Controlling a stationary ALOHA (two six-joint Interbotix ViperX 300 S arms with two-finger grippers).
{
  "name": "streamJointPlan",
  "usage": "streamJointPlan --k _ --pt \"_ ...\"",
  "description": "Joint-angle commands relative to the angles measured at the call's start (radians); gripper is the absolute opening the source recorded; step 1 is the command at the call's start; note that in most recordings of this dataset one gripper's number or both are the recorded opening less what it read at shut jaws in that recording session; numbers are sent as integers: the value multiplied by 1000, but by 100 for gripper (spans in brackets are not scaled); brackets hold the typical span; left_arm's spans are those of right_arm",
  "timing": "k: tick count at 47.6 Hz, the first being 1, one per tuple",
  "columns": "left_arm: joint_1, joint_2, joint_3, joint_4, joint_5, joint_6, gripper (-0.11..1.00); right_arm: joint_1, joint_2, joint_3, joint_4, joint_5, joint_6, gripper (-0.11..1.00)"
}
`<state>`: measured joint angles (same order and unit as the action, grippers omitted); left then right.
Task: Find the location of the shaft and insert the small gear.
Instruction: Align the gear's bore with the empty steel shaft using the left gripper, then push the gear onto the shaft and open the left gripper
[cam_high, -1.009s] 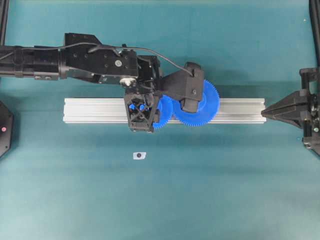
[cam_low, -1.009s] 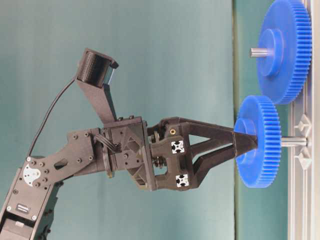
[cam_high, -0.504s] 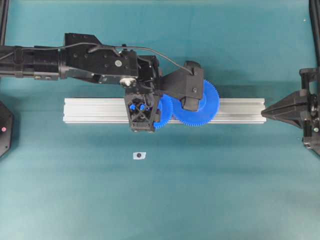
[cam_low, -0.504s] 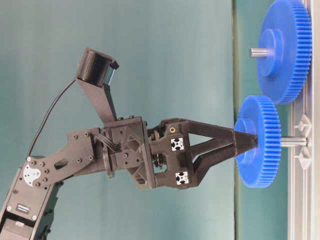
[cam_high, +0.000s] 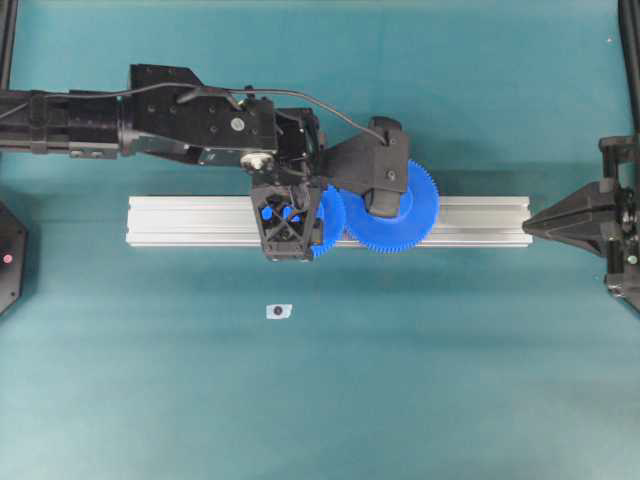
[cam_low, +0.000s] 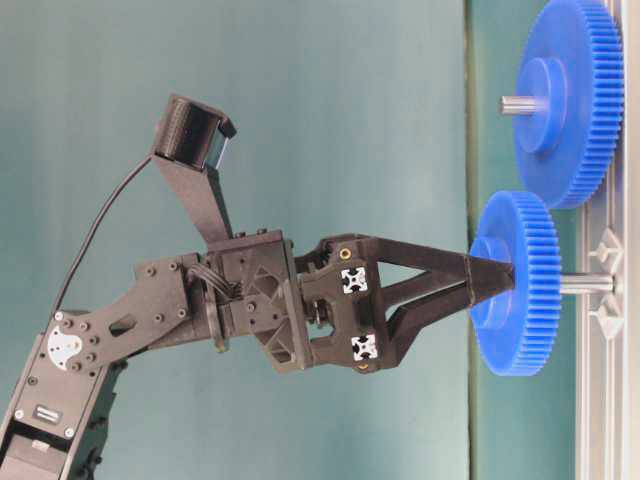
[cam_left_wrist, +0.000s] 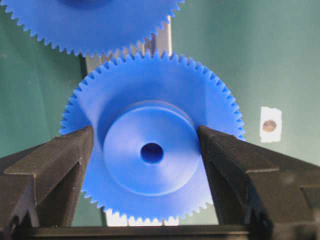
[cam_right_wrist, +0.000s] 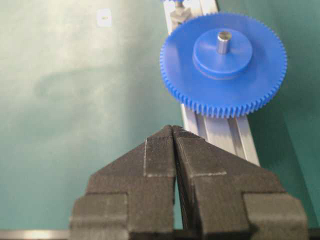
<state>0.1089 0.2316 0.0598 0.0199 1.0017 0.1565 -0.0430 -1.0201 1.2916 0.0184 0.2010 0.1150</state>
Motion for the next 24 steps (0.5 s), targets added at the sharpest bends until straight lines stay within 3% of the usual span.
streamJointPlan --k 1,24 --pt "15 -48 -18 6 5 2 78 -2 6 -14 2 -9 12 3" --pt "-14 -48 -72 6 52 -2 78 -2 5 -14 2 -8 12 3"
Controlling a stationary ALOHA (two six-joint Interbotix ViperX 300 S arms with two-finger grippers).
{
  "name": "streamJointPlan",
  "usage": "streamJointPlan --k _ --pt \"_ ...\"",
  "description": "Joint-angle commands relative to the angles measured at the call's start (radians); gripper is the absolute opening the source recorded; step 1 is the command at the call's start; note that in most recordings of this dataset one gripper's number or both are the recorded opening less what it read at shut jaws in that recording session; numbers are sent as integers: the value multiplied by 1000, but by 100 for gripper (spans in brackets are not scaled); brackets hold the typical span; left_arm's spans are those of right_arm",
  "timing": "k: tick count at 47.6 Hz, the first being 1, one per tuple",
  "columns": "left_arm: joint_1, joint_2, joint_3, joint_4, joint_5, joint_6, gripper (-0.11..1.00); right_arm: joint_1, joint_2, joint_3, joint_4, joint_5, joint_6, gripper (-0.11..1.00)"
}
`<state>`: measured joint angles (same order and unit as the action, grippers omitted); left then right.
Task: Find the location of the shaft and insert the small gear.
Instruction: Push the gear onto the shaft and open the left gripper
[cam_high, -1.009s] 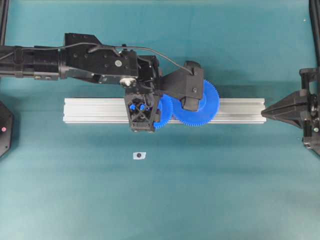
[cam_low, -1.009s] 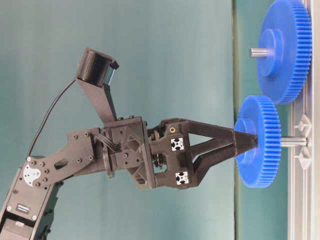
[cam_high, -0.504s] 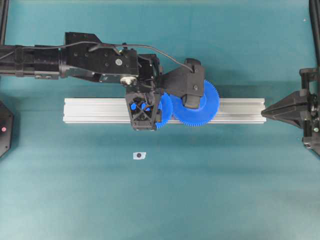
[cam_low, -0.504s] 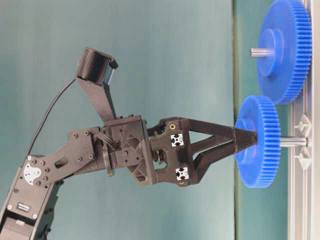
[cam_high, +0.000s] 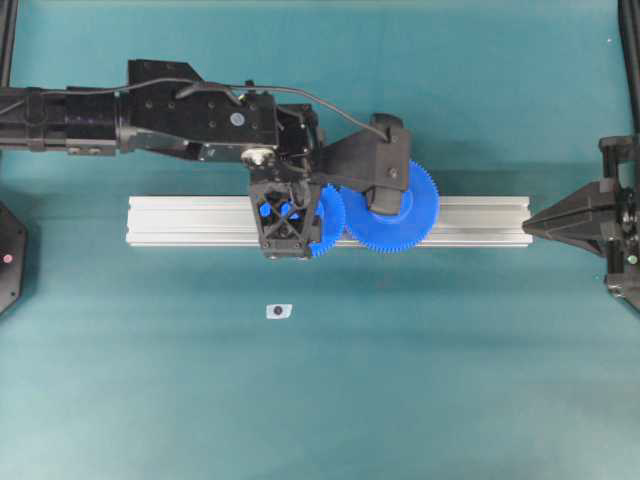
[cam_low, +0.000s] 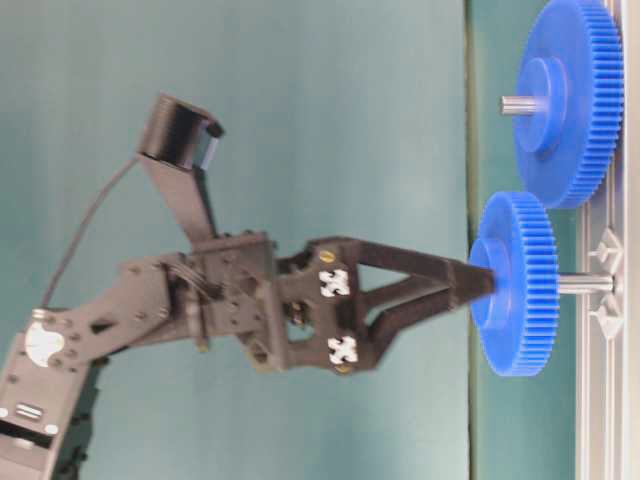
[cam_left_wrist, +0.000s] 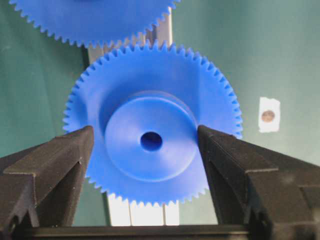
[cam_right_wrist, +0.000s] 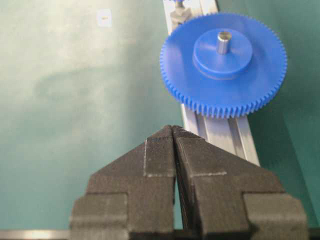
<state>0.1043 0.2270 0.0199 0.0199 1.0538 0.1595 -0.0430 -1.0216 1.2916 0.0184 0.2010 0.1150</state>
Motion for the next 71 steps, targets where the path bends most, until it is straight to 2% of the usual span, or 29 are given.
streamJointPlan --k 1,11,47,71 --pt "-14 -43 -34 6 0 -5 77 -2 8 -14 2 -9 12 3" --pt "-41 -29 -31 6 0 -17 77 -2 8 -14 2 -9 12 3" --pt "-37 -37 -29 6 18 -23 77 -2 8 -15 2 -9 12 3" --pt "-20 -115 3 6 23 -29 77 -2 8 -15 2 -9 12 3"
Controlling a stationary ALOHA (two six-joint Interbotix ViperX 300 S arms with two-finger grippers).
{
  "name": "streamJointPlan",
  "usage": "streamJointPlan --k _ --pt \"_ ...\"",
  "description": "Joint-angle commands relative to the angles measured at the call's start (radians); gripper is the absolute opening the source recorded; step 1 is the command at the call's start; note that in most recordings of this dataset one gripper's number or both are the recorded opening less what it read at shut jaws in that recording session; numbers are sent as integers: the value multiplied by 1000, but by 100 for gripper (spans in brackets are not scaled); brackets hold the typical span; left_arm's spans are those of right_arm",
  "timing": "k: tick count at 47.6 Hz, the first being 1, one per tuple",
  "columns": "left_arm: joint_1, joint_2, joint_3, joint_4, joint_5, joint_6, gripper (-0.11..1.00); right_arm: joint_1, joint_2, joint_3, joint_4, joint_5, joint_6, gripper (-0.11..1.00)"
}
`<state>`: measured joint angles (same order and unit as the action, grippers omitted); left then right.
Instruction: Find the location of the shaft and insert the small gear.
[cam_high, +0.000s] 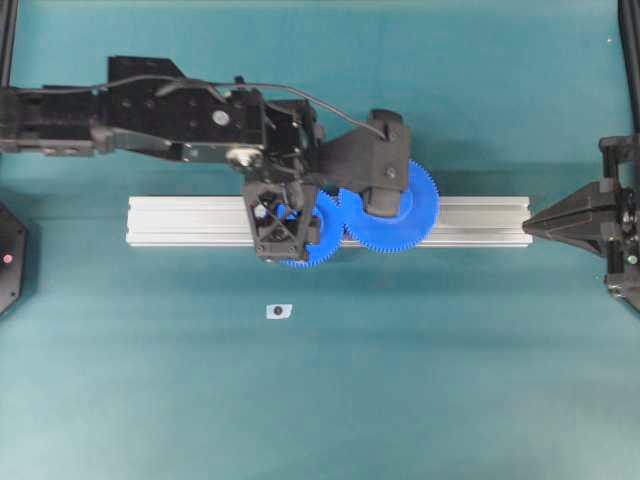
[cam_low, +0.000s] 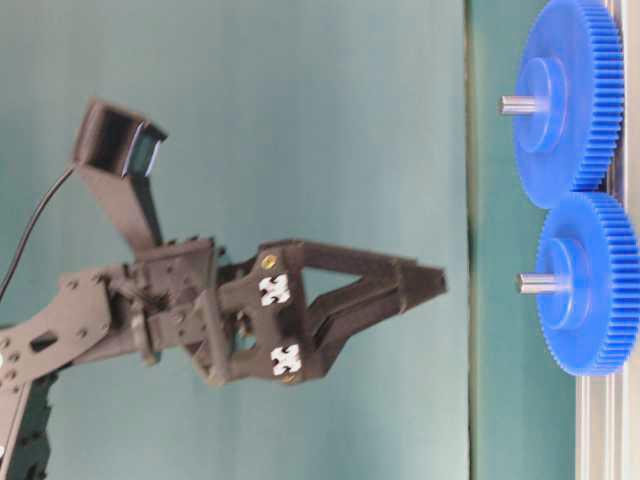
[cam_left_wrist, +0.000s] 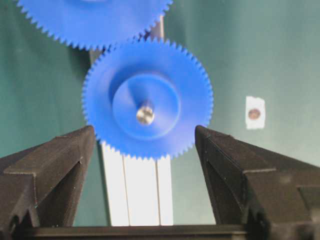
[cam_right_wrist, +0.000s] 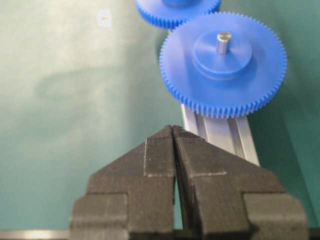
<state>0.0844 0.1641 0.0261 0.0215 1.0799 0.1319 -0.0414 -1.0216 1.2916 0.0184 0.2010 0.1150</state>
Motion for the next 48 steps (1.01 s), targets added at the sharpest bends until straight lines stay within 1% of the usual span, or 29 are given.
streamJointPlan --k 1,24,48 --pt "-2 -55 0 5 -3 -2 77 -2 8 -15 0 -9 12 3" --pt "-2 -132 17 5 -11 -2 77 -3 6 -15 2 -9 12 3" --pt "-2 -143 25 5 -20 -2 77 -2 8 -17 2 -9 12 3"
